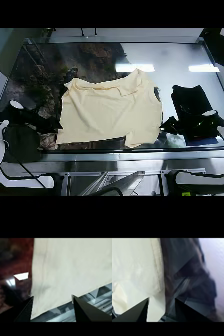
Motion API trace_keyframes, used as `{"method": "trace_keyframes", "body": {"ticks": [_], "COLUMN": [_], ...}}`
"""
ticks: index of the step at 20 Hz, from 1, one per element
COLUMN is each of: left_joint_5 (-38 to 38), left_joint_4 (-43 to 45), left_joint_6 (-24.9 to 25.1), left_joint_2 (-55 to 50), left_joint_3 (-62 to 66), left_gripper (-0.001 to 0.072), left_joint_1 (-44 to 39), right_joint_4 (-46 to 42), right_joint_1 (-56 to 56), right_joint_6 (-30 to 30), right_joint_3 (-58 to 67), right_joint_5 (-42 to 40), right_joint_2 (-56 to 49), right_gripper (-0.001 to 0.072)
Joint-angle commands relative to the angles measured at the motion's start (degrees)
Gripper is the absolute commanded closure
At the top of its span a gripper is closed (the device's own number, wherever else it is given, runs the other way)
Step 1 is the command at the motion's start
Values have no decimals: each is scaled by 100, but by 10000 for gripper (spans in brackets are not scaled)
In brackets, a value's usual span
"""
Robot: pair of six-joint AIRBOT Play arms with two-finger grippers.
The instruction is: Fold the shirts.
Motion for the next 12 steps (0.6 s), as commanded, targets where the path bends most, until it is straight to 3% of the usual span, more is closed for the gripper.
{"method": "trace_keyframes", "body": {"ticks": [1,6,12], "left_joint_5": [-33,682,1366], "left_joint_4": [35,26,-544], "left_joint_6": [2,9,221], "left_joint_2": [356,435,435], "left_joint_3": [-24,-953,-1491], "left_gripper": [171,171,172], "left_joint_1": [472,739,129], "right_joint_4": [-11,179,177], "right_joint_1": [-4,-2,-2], "right_joint_6": [4,0,-11], "right_joint_3": [0,0,0], "right_joint_5": [-177,-374,-367], "right_joint_2": [-4,-7,-7], "right_gripper": [229,229,229]}}
